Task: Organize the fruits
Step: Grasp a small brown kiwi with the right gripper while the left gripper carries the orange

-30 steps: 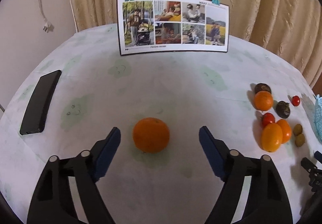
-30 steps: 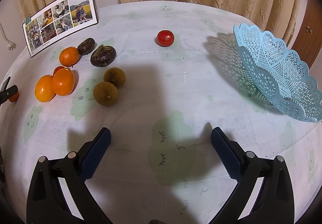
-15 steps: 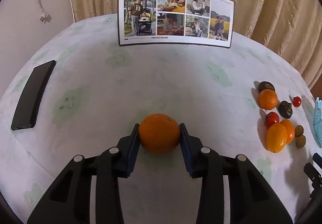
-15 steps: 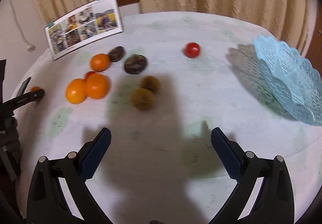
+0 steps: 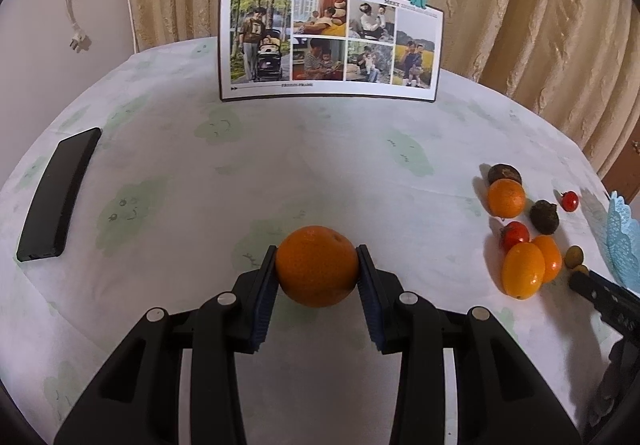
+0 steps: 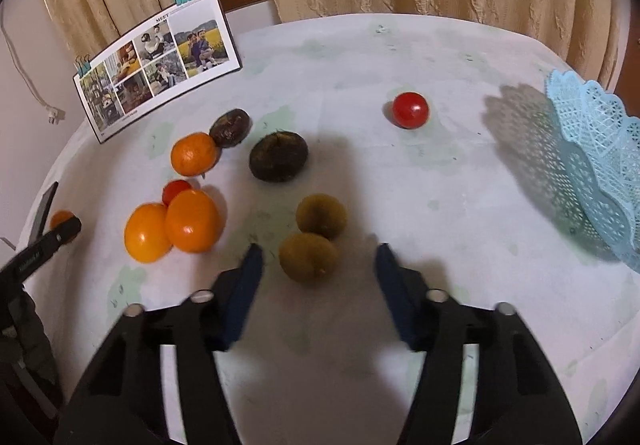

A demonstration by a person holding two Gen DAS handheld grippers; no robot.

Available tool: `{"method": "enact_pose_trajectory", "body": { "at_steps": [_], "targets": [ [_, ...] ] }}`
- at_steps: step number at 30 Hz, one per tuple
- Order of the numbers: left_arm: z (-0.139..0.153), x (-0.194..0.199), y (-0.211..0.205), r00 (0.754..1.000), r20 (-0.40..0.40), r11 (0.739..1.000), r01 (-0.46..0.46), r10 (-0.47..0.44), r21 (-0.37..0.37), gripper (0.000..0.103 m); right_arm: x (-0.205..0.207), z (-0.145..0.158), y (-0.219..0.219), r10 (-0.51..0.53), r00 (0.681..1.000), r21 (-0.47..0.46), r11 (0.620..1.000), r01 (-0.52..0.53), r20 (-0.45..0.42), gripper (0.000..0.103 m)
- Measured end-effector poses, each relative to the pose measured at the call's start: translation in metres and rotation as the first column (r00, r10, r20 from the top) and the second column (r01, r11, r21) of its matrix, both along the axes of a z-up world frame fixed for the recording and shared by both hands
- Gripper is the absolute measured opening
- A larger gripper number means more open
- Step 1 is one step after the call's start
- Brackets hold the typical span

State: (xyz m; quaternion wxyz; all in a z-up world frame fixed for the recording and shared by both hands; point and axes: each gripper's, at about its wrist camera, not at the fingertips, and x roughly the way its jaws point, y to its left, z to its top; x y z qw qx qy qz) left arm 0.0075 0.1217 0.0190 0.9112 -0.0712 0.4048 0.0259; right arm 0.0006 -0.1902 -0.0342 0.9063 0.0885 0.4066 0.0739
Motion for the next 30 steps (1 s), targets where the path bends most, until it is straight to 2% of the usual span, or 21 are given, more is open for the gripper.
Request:
{"method": "enact_pose_trajectory", "body": {
  "at_steps": [4,12,18,24,30],
  "targets": [
    [0.000,-0.001,-0.003,1.000,0.002,1.000,0.013,-0.013,-0.002,0.038,0.000,-0.001,0.008,0.000,1.000,-0.050,0.999,0.001,0.013,0.030],
    [0.002,-0.003,-0.004,1.000,0.004,1.000,0.009,-0.009,0.005,0.038,-0.021,0.005,-0.004,-0.014,0.999,-0.011,1.000,0.014,0.041,0.030],
    [0.013,-0.008,-0.017,0.999,0.028,0.999,0.037,-0.038,0.013,0.038,-0.039,0.019,-0.032,-0.075,0.993,0.026,0.997,0.073,0.089,0.030],
    [0.024,-0.011,-0.042,0.995,0.045,0.996,0.088,-0.089,0.017,0.038,-0.056,0.039,-0.081,-0.194,0.967,0.055,0.981,0.187,0.166,0.030],
    [0.037,-0.015,-0.069,0.989,0.067,0.991,0.133,-0.135,0.033,0.039,-0.065,0.042,-0.134,-0.311,0.932,0.092,0.950,0.299,0.186,0.030]
  ]
}}
